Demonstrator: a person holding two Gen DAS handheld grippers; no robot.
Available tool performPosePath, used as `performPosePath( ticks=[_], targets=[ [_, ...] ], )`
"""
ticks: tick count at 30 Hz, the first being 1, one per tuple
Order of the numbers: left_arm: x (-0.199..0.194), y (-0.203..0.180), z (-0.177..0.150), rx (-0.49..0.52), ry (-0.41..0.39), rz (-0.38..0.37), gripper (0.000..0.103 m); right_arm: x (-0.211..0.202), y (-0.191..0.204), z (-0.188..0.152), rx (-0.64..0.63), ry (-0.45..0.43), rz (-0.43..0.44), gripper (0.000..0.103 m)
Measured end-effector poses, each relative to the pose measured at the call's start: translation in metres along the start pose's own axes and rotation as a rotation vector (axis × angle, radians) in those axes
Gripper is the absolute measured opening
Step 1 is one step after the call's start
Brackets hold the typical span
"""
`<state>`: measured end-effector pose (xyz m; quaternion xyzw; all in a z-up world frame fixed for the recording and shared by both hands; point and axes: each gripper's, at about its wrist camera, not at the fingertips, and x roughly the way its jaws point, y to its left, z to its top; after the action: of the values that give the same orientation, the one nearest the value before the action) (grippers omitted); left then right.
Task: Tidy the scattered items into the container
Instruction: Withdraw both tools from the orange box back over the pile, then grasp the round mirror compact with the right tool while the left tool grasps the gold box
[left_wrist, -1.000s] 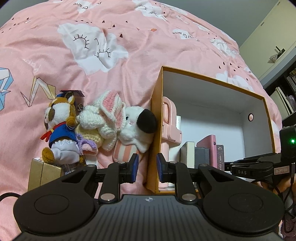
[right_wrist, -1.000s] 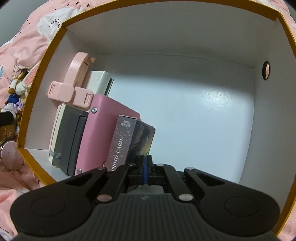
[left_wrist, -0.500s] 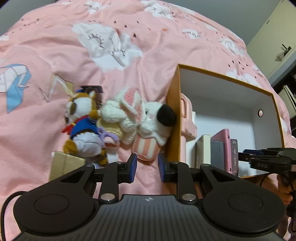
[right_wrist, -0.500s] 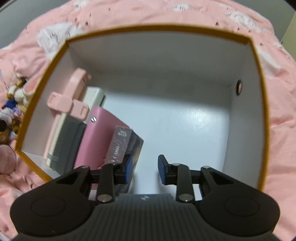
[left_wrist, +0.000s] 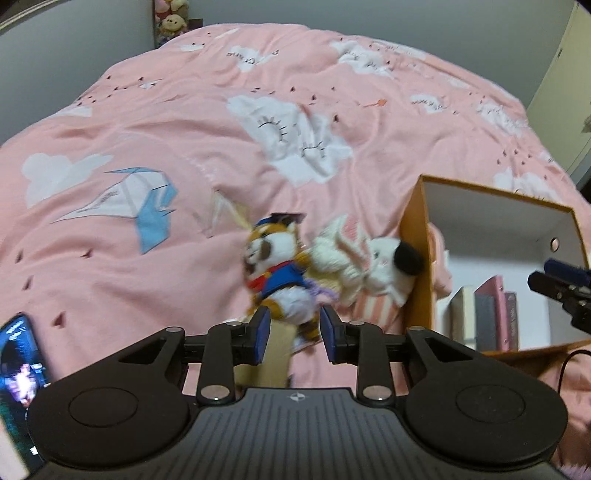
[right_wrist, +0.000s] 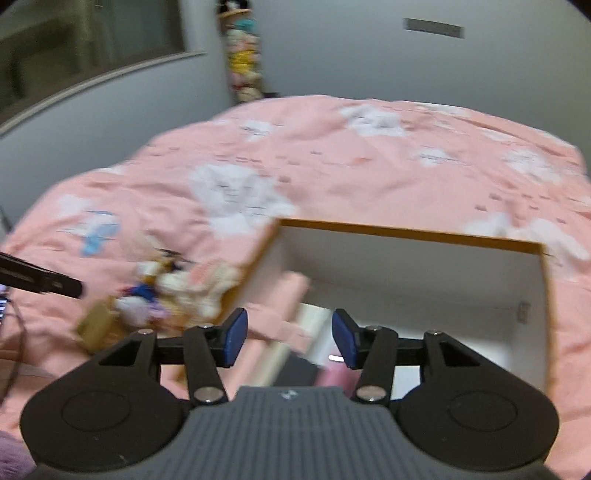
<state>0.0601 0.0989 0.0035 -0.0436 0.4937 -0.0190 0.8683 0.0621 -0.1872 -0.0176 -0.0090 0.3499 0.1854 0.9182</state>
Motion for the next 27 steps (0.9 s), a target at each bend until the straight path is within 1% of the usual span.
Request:
performPosePath(
  ticks=[2,5,9,11,13,16,19,25,27],
  targets=[
    [0.001,0.003,-0.004,0.014,0.025,0.025,0.035,0.008,0.015,0.001,-0.001,0.03,0.08,0.054],
    [0.004,0.005,-0.011,0.043,0.066,0.057,0.037,0.021,0.042,0.002,-0.012,0.099,0.193,0.054],
    [0.01,0.004,-0.02,0.093,0.104,0.081,0.042,0.041,0.082,-0.003,-0.051,0.197,0.292,0.053],
    [0.013,0.004,-0.025,0.106,0.118,0.092,0.044,0.055,0.098,-0.007,-0.063,0.248,0.312,0.053],
    [0.017,0.007,-0.028,0.105,0.133,0.107,0.044,0.071,0.109,-0.013,-0.06,0.313,0.33,0.053],
    [0.021,0.011,-0.031,0.097,0.142,0.131,0.044,0.084,0.123,-0.02,-0.067,0.378,0.352,0.053],
    [0.022,0.013,-0.031,0.089,0.132,0.129,0.044,0.095,0.134,-0.025,-0.078,0.417,0.373,0.053],
    [0.026,0.016,-0.031,0.092,0.133,0.14,0.044,0.121,0.148,-0.03,-0.087,0.469,0.379,0.053],
    [0.028,0.017,-0.032,0.087,0.13,0.133,0.044,0.127,0.152,-0.033,-0.099,0.484,0.375,0.053]
  ],
)
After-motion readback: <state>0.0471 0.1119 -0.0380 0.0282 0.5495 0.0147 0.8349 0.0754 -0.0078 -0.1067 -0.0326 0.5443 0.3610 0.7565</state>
